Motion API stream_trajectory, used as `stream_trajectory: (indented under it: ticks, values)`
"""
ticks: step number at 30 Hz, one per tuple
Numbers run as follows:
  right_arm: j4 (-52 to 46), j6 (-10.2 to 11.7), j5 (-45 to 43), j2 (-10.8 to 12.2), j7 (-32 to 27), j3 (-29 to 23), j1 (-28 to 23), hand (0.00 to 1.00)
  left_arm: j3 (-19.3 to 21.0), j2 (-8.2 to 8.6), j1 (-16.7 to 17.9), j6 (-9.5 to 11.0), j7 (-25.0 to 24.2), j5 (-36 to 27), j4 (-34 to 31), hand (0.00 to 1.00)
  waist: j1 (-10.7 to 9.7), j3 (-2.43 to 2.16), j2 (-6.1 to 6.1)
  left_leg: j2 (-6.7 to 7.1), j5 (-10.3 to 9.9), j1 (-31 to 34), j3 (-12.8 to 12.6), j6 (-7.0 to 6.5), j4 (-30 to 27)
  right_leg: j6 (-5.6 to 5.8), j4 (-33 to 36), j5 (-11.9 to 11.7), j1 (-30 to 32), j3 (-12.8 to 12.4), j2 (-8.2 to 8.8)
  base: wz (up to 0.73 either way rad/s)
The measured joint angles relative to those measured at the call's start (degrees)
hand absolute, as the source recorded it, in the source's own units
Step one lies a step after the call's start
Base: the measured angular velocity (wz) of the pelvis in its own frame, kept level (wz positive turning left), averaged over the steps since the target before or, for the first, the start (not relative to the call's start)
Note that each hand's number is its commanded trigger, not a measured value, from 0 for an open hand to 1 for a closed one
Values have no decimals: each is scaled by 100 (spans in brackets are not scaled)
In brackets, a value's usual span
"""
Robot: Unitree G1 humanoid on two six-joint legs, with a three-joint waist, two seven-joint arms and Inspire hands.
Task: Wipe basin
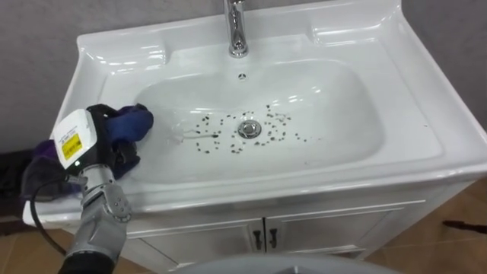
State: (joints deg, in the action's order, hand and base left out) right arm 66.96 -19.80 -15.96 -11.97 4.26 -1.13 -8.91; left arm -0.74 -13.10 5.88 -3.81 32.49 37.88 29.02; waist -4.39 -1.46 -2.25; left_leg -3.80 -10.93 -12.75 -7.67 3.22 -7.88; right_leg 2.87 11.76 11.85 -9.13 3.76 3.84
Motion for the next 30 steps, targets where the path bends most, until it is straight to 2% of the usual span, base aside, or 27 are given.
stream_trajectory:
  ticks: [2,7,12,15,17,19,25,28,30]
  values:
    - [-12,122,31,3,15,72,46,0,65,62,-38,0,-46,-1,-3,100,16,4,-6,0,0,6,19,0,1,0,0,1,0,21,0,4]
    - [23,332,256,24,21,271,82,0,65,88,-47,-8,-67,-29,-174,100,-2,9,-3,4,-1,70,101,0,1,2,-18,6,19,102,12,8]
    - [15,468,496,25,22,270,90,0,66,108,70,-10,-67,-28,-489,100,15,17,5,6,-1,177,174,0,-2,-1,-95,2,52,171,14,9]
    - [20,618,583,28,26,274,104,0,66,147,96,-97,-153,-22,-786,100,14,77,12,10,-1,255,239,1,-46,-1,-110,2,80,233,20,12]
    - [20,685,617,26,21,270,94,0,65,147,194,-166,-268,-24,-1146,100,10,144,21,10,-2,335,300,1,-77,-7,-113,-2,89,288,20,15]
    - [17,745,635,26,20,270,89,0,55,158,284,-211,-343,-24,-1370,100,8,167,20,10,-2,378,308,2,-85,-7,-129,-2,103,306,20,9]
    - [112,925,633,29,-45,290,88,0,29,331,379,-208,-397,-20,-1727,100,-2,166,22,16,-3,419,300,2,-89,-11,-205,-4,84,340,22,4]
    - [187,1056,637,30,-44,390,86,0,-50,346,369,-195,-396,-20,-1804,100,-28,158,13,15,-3,417,298,2,-94,-11,-202,-4,77,339,22,0]
    - [250,1110,643,38,-30,446,88,0,-156,345,369,-193,-396,-20,-1975,100,-44,173,44,15,-3,414,301,2,-93,-11,-196,-4,74,339,24,0]
